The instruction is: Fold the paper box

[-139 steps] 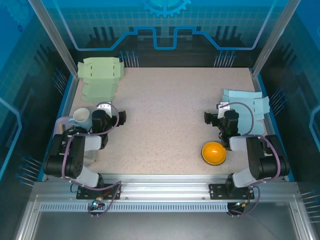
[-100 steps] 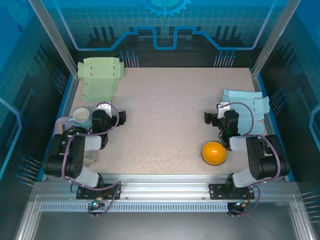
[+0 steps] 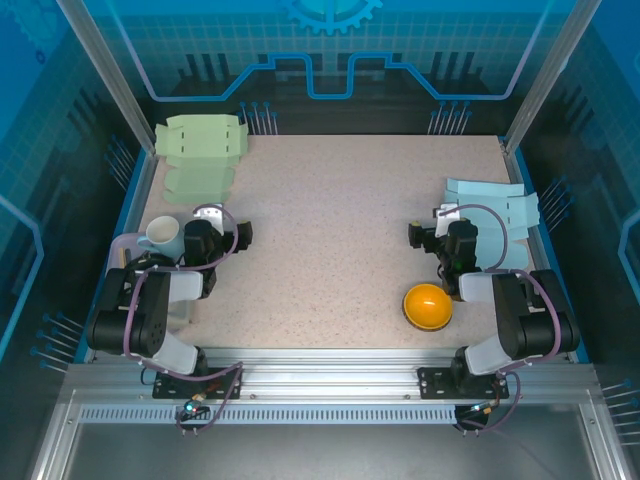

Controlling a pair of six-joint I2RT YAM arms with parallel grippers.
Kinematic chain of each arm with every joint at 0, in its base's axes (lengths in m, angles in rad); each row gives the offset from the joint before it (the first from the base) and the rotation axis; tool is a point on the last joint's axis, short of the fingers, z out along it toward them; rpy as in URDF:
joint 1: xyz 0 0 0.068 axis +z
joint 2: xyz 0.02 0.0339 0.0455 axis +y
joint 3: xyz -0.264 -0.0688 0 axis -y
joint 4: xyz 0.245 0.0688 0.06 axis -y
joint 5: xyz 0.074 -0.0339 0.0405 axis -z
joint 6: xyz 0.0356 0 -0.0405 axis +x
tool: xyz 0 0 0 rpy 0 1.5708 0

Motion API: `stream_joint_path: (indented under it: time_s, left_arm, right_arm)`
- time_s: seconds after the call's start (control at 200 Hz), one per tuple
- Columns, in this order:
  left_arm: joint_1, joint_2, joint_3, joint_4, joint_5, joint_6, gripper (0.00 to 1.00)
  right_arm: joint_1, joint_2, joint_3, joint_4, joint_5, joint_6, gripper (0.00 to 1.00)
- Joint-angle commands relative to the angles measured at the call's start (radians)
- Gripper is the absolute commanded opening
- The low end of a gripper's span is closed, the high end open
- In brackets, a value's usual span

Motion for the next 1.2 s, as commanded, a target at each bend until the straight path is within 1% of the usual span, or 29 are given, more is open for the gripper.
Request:
stream_joint_path:
  time_s: [0.0, 0.11, 0.185, 0.205, 0.24, 0.265, 0.305, 0.335, 0.34, 0.38, 0.43, 0.5, 0.56, 0.61, 0.675, 0.775, 0.9, 0.97, 1.12, 1.195]
  left_arm:
    - [0.006, 0.002, -0.001, 0.026, 0.018, 0.016, 0.99]
    - [0.009, 0.003, 0.003, 0.020, 0.023, 0.013, 0.99]
    - [0.008, 0.002, 0.001, 0.025, 0.015, 0.014, 0.99]
    - [0.005, -0.002, 0.008, 0.005, 0.004, 0.012, 0.99]
    - [0.001, -0.017, 0.022, -0.027, -0.015, 0.009, 0.99]
    - [-0.006, -0.035, 0.039, -0.086, -0.060, 0.001, 0.99]
    - [-0.012, -0.064, 0.105, -0.231, -0.127, -0.021, 0.99]
    - [-0.011, -0.080, 0.156, -0.328, -0.161, -0.037, 0.99]
    - [-0.013, -0.083, 0.162, -0.335, -0.164, -0.040, 0.99]
    - [-0.014, -0.097, 0.210, -0.420, -0.192, -0.051, 0.99]
    - [-0.017, -0.110, 0.262, -0.497, -0.240, -0.092, 0.99]
    - [-0.018, -0.120, 0.339, -0.616, -0.302, -0.166, 0.99]
    - [-0.018, -0.123, 0.404, -0.732, -0.339, -0.266, 0.99]
    - [-0.018, -0.124, 0.465, -0.824, -0.315, -0.338, 0.99]
    - [-0.021, -0.127, 0.516, -0.909, -0.252, -0.414, 0.99]
    - [-0.037, -0.153, 0.531, -0.951, -0.172, -0.495, 0.99]
    - [-0.066, -0.176, 0.533, -0.961, -0.095, -0.511, 0.99]
    - [-0.085, -0.172, 0.537, -0.974, -0.050, -0.509, 0.99]
    - [-0.128, -0.147, 0.552, -0.992, 0.015, -0.497, 0.99]
    - [-0.144, -0.142, 0.561, -1.000, 0.041, -0.498, 0.99]
  right_arm:
    - [0.000, 0.006, 0.014, 0.003, -0.003, -0.001, 1.00]
    - [-0.003, 0.006, 0.017, -0.003, -0.008, -0.002, 1.00]
    - [0.000, 0.004, 0.041, -0.048, -0.053, -0.024, 1.00]
    - [0.004, -0.001, 0.046, -0.058, -0.058, -0.027, 1.00]
    - [0.008, -0.015, 0.055, -0.084, -0.028, -0.021, 1.00]
    - [0.014, -0.036, 0.083, -0.136, 0.019, -0.009, 1.00]
    - [0.018, -0.070, 0.151, -0.310, 0.087, 0.020, 1.00]
    - [0.018, -0.084, 0.216, -0.406, 0.131, 0.043, 1.00]
    - [0.016, -0.087, 0.235, -0.448, 0.146, 0.049, 1.00]
    - [0.015, -0.090, 0.301, -0.564, 0.199, 0.068, 1.00]
    - [0.011, -0.083, 0.390, -0.682, 0.255, 0.087, 1.00]
    - [-0.002, -0.050, 0.501, -0.832, 0.285, 0.105, 1.00]
    - [-0.026, 0.001, 0.602, -0.956, 0.290, 0.122, 0.99]
    - [-0.043, 0.048, 0.665, -1.029, 0.280, 0.123, 0.97]
    - [-0.055, 0.111, 0.736, -1.100, 0.266, 0.111, 0.94]
    - [-0.058, 0.185, 0.805, -1.144, 0.232, 0.099, 0.90]
    - [-0.057, 0.259, 0.874, -1.178, 0.141, 0.092, 0.81]
    - [-0.051, 0.303, 0.912, -1.203, 0.141, 0.095, 0.76]
    - [-0.050, 0.395, 0.990, -1.255, 0.160, 0.087, 0.60]
    - [-0.052, 0.433, 1.014, -1.274, 0.163, 0.080, 0.56]
